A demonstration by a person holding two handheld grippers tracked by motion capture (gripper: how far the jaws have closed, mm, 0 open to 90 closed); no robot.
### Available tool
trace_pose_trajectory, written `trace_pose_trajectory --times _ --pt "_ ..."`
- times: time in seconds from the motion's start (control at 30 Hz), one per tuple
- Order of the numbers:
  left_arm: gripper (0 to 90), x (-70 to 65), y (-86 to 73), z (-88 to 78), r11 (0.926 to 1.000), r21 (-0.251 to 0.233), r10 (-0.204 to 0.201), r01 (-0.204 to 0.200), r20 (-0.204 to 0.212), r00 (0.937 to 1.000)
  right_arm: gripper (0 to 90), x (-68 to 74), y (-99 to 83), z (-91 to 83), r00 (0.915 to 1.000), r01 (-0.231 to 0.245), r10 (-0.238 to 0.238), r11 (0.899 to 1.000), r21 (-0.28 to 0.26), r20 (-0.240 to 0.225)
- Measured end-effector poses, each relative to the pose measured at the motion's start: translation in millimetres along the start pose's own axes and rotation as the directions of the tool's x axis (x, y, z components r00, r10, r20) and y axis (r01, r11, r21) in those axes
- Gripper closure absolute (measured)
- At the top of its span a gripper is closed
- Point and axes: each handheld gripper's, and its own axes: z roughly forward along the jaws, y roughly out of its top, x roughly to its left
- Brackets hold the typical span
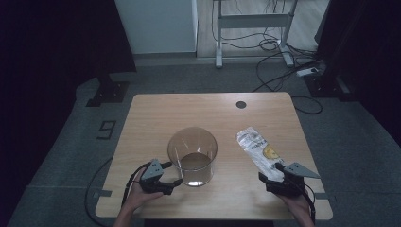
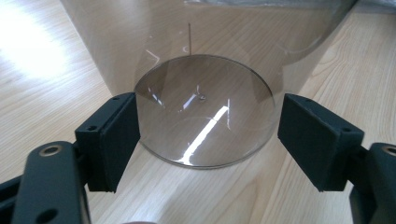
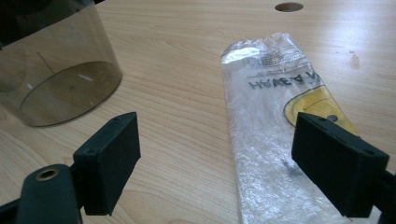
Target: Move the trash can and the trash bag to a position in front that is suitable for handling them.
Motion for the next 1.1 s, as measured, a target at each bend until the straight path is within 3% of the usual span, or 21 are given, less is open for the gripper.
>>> trace_pose_trajectory --times 0.3,0.43,0.63,0.77,0.97,1.1 --pt "22.1 -8.6 15.4 27.7 0.9998 -0.017 -0.005 0.005 0.027 0.9996 15.8 2.8 -0.7 2.8 0.9999 0.002 -0.002 1.000 0.010 -0.011" --pt "22.1 -10.9 21.4 40.9 0.9999 -0.004 -0.009 0.010 0.030 0.9995 15.8 2.3 -1.2 2.8 1.0000 -0.004 0.004 1.000 0.011 -0.006" --pt "20.3 -14.6 28.9 50.0 0.9999 0.009 -0.014 0.014 0.000 0.9999 15.8 3.5 -4.1 5.7 0.9999 0.011 -0.011 0.999 0.031 -0.001" --pt "20.6 -17.1 27.5 47.2 0.9997 0.012 -0.022 0.022 -0.005 0.9998 15.8 2.7 -4.7 5.5 0.9999 0.013 -0.013 0.999 0.032 0.001" --pt "19.2 -20.9 17.0 25.0 0.9991 0.043 0.001 0.001 -0.042 0.9991 15.9 2.9 -4.2 2.2 0.9994 0.033 -0.033 0.999 0.037 0.006" --pt "19.2 -10.4 3.1 6.1 0.9981 0.038 -0.045 0.048 -0.084 0.9954 14.8 -2.3 -3.1 -0.3 0.9997 0.024 -0.025 0.999 0.048 0.009"
